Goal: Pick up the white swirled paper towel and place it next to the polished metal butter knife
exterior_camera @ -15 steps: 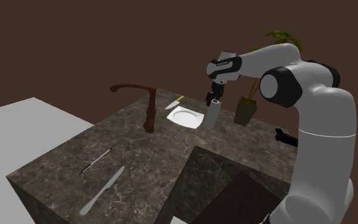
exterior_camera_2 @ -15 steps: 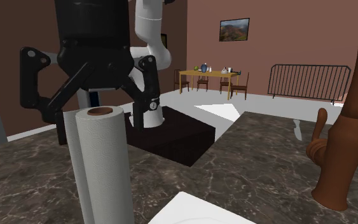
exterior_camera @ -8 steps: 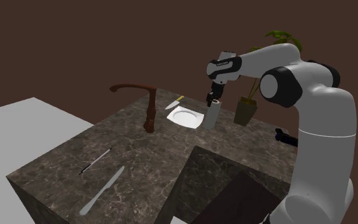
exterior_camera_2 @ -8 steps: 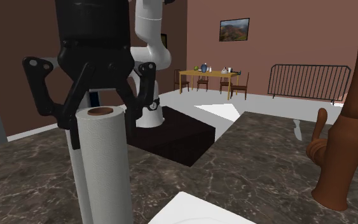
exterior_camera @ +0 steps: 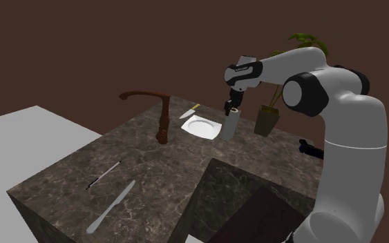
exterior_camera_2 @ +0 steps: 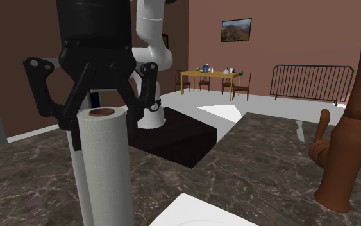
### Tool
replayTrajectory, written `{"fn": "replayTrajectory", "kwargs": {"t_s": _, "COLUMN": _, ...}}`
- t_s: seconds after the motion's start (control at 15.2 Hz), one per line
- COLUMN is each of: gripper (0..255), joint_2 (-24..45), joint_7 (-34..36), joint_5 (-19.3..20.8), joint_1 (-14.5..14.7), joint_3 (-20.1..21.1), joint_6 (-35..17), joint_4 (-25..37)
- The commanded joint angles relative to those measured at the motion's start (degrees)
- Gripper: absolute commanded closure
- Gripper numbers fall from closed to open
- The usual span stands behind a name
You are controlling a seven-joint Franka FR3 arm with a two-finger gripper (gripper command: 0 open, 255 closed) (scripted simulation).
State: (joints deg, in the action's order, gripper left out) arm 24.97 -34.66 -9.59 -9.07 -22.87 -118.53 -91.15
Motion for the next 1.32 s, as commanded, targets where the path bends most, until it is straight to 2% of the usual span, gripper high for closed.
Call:
{"fn": "replayTrajectory", "kwargs": {"t_s": 0.0, "gripper": 255, "joint_2": -0.2, "joint_7": 0.1, "joint_5": 0.2, "joint_1": 0.0, "joint_3": -0.1, "joint_6": 0.6, "joint_4": 0.4}}
{"fn": "replayTrajectory", "kwargs": {"t_s": 0.92, "gripper": 255, "joint_2": -2.1, "joint_7": 0.8, "joint_5": 1.2, "joint_1": -0.2, "joint_3": -0.7, "joint_6": 9.9, "joint_4": 7.9}}
{"fn": "replayTrajectory", "kwargs": {"t_s": 1.25, "gripper": 255, "joint_2": -10.9, "joint_7": 6.9, "joint_5": 5.3, "joint_1": 5.5, "joint_3": -0.2, "joint_6": 8.9, "joint_4": -1.2}}
